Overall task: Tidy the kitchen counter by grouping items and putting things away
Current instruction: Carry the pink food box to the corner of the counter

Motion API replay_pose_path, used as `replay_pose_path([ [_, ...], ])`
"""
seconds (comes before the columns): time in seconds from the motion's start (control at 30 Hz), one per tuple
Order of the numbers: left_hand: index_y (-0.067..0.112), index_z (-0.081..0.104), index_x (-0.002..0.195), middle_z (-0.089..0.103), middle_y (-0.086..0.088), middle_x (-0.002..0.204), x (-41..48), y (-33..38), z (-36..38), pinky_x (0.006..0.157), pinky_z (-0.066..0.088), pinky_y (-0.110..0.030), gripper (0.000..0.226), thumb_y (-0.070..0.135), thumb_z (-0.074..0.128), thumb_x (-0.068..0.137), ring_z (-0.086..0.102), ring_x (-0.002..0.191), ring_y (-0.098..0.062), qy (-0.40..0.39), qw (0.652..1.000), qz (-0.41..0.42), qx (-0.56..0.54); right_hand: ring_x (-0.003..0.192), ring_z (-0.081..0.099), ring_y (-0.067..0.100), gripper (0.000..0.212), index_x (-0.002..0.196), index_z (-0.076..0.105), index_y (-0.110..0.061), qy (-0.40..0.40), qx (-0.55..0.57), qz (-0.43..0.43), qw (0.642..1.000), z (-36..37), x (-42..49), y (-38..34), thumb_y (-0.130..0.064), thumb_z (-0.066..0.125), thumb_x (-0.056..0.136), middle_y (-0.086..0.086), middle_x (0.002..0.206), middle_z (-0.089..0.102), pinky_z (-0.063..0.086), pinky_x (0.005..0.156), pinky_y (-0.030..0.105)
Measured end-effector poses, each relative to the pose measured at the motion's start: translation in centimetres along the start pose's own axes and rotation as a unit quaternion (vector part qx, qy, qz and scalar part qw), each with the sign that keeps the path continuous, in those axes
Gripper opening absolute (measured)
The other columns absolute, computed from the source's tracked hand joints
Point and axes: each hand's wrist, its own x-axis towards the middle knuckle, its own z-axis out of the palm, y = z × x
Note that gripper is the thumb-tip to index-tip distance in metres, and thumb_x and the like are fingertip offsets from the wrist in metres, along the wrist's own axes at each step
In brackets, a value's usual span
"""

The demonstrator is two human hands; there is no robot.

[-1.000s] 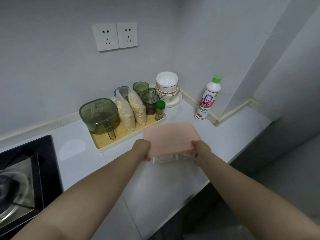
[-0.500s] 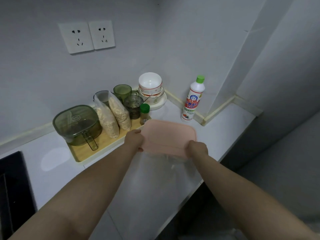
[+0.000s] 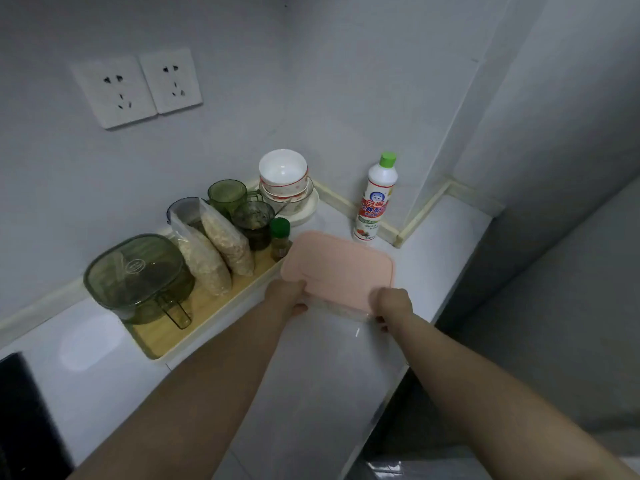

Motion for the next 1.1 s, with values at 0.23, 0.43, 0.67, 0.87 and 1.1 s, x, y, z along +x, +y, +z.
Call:
replay_pose_path([
  [0.23, 0.009, 0.044, 0.137, 0.05, -0.01, 0.133, 1.5, 0.2, 0.3, 0.085, 0.055, -0.039, 0.04, 0.017, 0.05, 0.098, 0.054, 0.099, -0.025, -0.045, 0.999, -0.004, -0.014, 0.071, 0.054, 0.028, 0.016, 0.095, 0.05, -0.001, 0.013, -0.033, 0.049, 0.998, -0.6, -0.5, -0.7, -0.015, 0.044, 0.094, 0.014, 0.076, 0.052, 0.048, 0.073, 0.038],
  [0.43, 0.0, 0.043, 0.136, 0.053, -0.02, 0.126, 2.5, 0.5, 1.7, 0.079, 0.056, -0.044, 0.042, 0.017, 0.048, 0.099, 0.056, 0.113, -0.038, -0.058, 0.996, -0.021, -0.067, 0.124, 0.047, 0.034, 0.064, 0.139, 0.032, -0.004, 0.066, -0.086, -0.056, 0.993, -2.8, 2.8, -2.2, -0.021, 0.06, 0.085, 0.017, 0.137, 0.044, 0.042, 0.102, 0.04],
  [0.67, -0.007, 0.045, 0.128, 0.058, -0.022, 0.091, 3.5, 2.0, 3.2, 0.084, 0.048, -0.051, 0.033, 0.013, 0.04, 0.101, 0.055, 0.113, -0.044, -0.06, 0.994, -0.029, -0.083, 0.134, 0.039, 0.027, 0.104, 0.148, 0.017, -0.011, 0.077, 0.02, -0.214, 0.974, -4.7, 7.0, -10.6, -0.031, 0.082, 0.07, 0.011, 0.151, 0.03, 0.042, 0.104, 0.045],
  [0.87, -0.005, 0.052, 0.085, 0.051, -0.02, 0.074, 4.7, 2.0, 3.5, 0.083, 0.048, -0.056, 0.024, 0.012, 0.043, 0.1, 0.055, 0.068, -0.035, -0.051, 0.992, -0.025, -0.112, 0.106, 0.06, 0.026, 0.063, 0.123, 0.047, -0.003, 0.056, 0.025, -0.273, 0.96, -3.4, 9.1, -14.0, -0.016, 0.081, 0.071, 0.013, 0.121, 0.06, 0.051, 0.086, 0.034],
  [1.1, -0.001, 0.05, 0.078, 0.051, -0.019, 0.075, 5.4, 1.7, 3.2, 0.091, 0.044, -0.058, 0.023, 0.009, 0.047, 0.098, 0.054, 0.067, -0.035, -0.059, 0.988, -0.021, -0.138, 0.087, 0.06, 0.016, 0.038, 0.103, 0.052, -0.015, 0.162, 0.088, -0.321, 0.929, -4.4, 8.1, -15.0, -0.026, 0.075, 0.076, -0.004, 0.094, 0.061, 0.052, 0.08, 0.033],
])
